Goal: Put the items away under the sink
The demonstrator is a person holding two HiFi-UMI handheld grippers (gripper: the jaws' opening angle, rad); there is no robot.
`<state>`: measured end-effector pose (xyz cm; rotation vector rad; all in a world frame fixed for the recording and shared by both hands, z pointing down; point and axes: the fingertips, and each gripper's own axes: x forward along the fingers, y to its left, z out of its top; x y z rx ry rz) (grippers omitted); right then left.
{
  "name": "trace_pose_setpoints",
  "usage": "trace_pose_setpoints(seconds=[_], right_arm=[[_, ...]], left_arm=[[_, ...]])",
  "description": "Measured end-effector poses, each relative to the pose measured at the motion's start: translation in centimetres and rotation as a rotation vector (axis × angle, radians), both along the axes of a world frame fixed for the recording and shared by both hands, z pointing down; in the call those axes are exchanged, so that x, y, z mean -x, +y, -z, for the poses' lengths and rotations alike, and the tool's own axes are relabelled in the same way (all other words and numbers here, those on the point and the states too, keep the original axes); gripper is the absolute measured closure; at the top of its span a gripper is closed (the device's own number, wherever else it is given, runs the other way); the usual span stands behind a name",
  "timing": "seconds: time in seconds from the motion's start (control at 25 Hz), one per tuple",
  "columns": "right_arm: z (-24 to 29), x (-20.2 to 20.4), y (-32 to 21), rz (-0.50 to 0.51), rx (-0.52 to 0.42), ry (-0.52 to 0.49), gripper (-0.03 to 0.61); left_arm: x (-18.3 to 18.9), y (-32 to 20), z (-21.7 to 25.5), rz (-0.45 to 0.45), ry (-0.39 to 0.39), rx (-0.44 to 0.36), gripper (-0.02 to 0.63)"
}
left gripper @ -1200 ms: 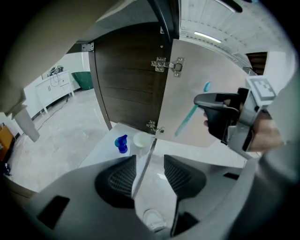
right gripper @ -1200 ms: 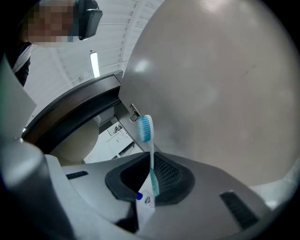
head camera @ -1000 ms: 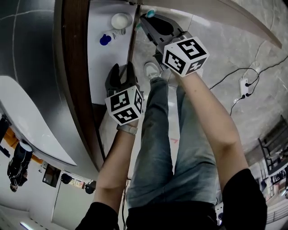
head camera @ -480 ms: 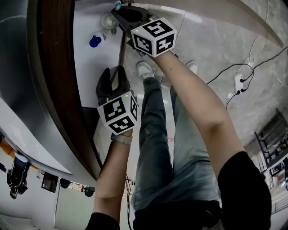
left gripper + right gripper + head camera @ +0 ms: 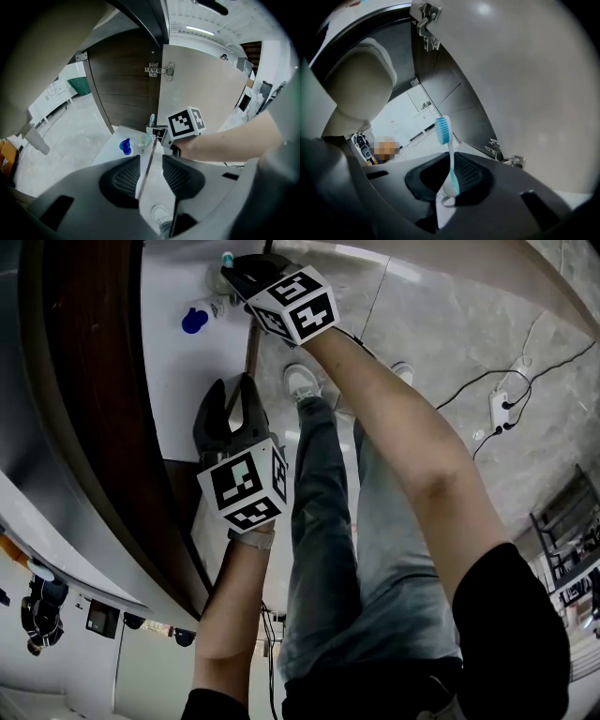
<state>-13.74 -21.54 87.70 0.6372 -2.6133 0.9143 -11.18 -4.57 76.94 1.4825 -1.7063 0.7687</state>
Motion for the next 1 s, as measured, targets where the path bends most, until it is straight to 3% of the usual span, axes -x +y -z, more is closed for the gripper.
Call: trace_pose_setpoints(seconds=[0.48,0.8,0.88,1.0], right_arm=[[-3.9,0.1,1.5,0.013,0.042,0.132,0.531],[-4.5,0.0,0.7,0.008,0.069,0.139,0.524],[-4.3,0.0,0.8,0.011,0.089,0.132,0.441],[-4.4,-0.4,1.0,0.012,0.111,0.134,0.396]], left_arm=[[-0.4,1.6,-0.9,-0.001,0.002,0.019,0.459],[-0.6,1.2,-1.0,-0.015,0.003,0.016,0.462],[-0.5,1.0,-0.9,-0.007,0.004,0.013,0.462],[-0.5,1.0,-0.9,0.001,0.002,0.011,0.462]])
